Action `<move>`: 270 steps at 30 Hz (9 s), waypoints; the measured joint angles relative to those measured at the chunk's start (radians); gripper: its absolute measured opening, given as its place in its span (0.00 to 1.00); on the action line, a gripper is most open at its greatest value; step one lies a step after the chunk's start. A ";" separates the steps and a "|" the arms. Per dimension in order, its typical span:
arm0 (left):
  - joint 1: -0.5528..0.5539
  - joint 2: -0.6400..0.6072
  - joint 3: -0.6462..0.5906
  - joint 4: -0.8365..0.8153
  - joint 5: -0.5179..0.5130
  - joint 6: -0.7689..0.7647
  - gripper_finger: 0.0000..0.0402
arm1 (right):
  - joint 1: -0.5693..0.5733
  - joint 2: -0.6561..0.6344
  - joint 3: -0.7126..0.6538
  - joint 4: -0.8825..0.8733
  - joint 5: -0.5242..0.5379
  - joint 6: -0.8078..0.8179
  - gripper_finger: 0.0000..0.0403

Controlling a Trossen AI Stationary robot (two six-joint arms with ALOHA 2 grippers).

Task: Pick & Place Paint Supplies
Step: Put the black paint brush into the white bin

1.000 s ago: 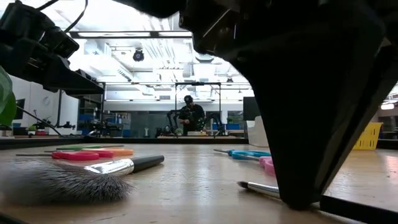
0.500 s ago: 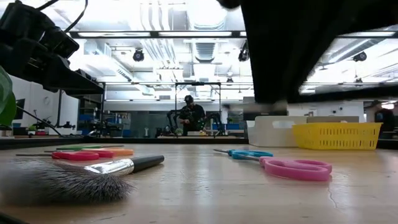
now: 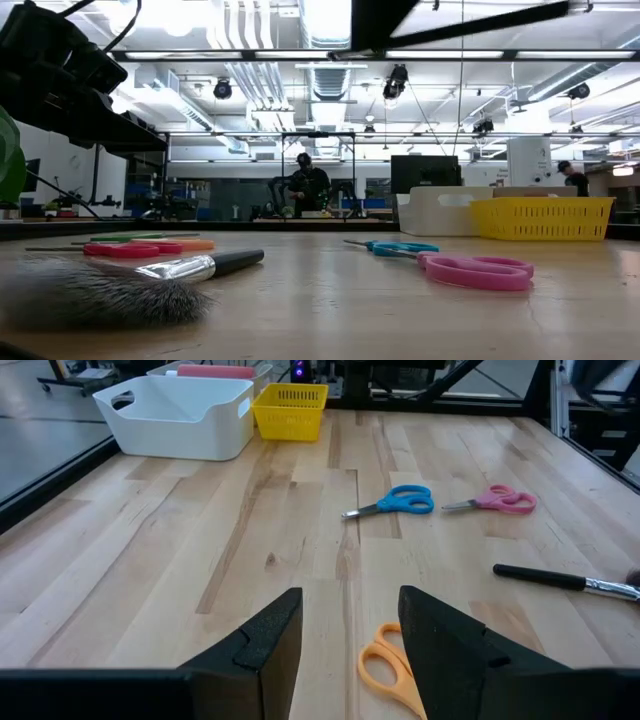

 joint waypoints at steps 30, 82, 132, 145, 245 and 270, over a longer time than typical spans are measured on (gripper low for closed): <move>0.000 0.000 0.000 0.000 0.000 0.000 0.42 | -0.537 -0.187 -0.018 -0.068 0.205 -0.835 0.05; 0.000 0.000 0.000 0.000 0.000 0.000 0.42 | -1.201 -0.594 -1.071 0.769 -0.163 -0.900 0.05; 0.000 0.000 0.000 0.000 0.000 0.000 0.42 | -1.132 -0.872 -1.160 1.243 -0.592 -1.398 0.33; 0.000 0.000 0.000 0.000 0.000 0.000 0.42 | -1.102 -0.992 -1.317 1.258 -1.098 -1.787 0.33; 0.000 0.013 0.000 0.000 0.000 0.000 0.42 | -0.378 0.059 -0.679 1.193 -0.958 -2.184 0.31; 0.000 0.013 0.000 0.000 0.000 0.000 0.42 | -0.378 0.060 -0.680 1.170 -0.951 -2.181 0.10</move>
